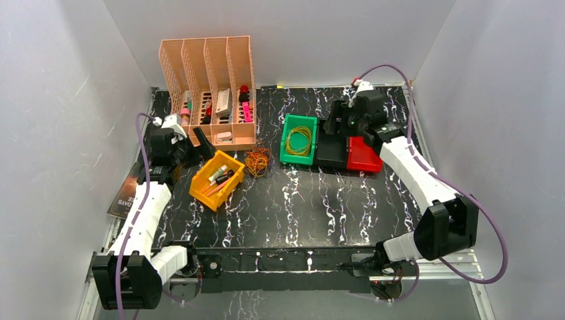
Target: Untangle the cables
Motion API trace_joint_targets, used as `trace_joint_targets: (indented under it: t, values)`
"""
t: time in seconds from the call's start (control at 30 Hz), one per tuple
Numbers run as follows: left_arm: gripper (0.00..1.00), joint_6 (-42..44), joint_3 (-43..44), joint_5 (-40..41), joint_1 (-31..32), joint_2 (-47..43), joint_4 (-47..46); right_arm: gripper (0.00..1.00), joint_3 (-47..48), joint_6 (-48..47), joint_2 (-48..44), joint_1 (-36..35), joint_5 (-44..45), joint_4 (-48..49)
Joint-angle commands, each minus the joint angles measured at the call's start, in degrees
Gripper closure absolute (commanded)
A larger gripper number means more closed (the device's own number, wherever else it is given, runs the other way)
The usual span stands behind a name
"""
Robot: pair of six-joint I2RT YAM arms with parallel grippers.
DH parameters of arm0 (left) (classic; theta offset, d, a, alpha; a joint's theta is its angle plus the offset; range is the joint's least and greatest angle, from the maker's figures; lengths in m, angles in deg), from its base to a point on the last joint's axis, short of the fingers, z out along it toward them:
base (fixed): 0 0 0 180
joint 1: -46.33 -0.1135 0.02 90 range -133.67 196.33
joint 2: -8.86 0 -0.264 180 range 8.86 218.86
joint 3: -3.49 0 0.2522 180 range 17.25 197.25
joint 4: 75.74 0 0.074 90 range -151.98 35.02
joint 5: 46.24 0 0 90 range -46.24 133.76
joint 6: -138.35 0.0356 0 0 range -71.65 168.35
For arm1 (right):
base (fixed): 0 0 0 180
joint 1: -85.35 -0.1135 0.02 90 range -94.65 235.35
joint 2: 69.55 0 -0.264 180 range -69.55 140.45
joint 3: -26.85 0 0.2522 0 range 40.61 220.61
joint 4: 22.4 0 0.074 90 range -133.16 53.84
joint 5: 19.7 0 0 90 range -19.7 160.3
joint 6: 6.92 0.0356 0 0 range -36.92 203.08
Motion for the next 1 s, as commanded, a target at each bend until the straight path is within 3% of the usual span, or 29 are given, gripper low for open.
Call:
trace_joint_targets:
  t: [0.0,0.37,0.67,0.97]
  values:
    - [0.02,2.64,3.33,-2.59,0.74,-0.56,-0.55,0.13,-1.74,5.54,0.54,-6.87,-3.07,3.16]
    - [0.02,1.10,0.53,4.90,0.89,-5.27,2.26,0.09,-4.13,20.19,7.79,-23.73,2.46,20.87]
    - [0.02,0.16,-0.68,11.08,0.94,-7.06,5.82,0.02,11.14,18.25,28.14,-31.15,5.31,18.76]
    - [0.02,0.25,-0.90,10.36,0.89,-7.70,5.74,0.02,20.81,13.76,38.85,-33.35,12.85,14.05]
